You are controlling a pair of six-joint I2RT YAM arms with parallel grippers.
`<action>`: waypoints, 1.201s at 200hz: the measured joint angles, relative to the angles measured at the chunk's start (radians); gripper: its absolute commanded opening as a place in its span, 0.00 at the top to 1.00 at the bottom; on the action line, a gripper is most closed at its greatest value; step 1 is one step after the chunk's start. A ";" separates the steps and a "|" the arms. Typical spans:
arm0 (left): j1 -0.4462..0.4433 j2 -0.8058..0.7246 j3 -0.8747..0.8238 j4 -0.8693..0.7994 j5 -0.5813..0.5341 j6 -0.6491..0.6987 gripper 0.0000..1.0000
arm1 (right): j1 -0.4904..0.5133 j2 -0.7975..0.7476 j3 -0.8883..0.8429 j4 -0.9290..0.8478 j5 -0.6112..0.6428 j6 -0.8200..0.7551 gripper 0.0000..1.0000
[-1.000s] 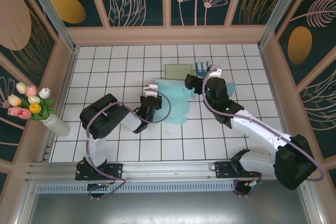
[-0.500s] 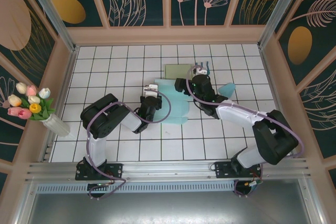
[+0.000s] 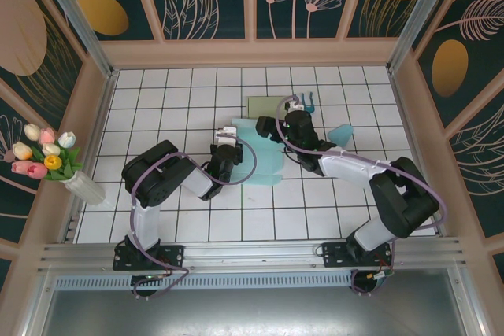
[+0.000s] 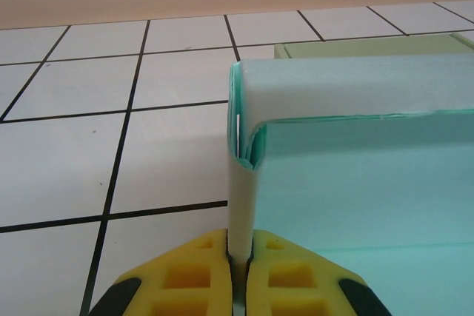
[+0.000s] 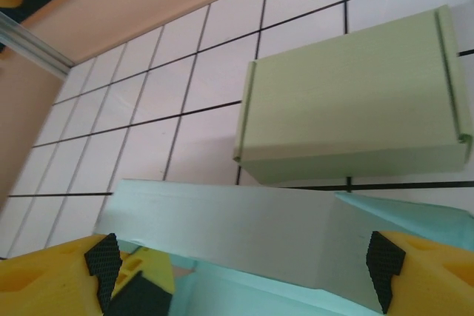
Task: Fold the paper box
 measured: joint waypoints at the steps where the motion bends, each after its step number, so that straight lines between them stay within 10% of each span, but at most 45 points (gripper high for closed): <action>1: 0.000 0.000 0.000 0.000 0.000 0.000 0.91 | 0.000 0.000 0.000 0.002 -0.001 0.002 0.12; 240: 0.000 0.002 -0.002 0.003 -0.014 0.000 0.92 | 0.080 0.011 0.012 -0.079 0.224 0.064 0.13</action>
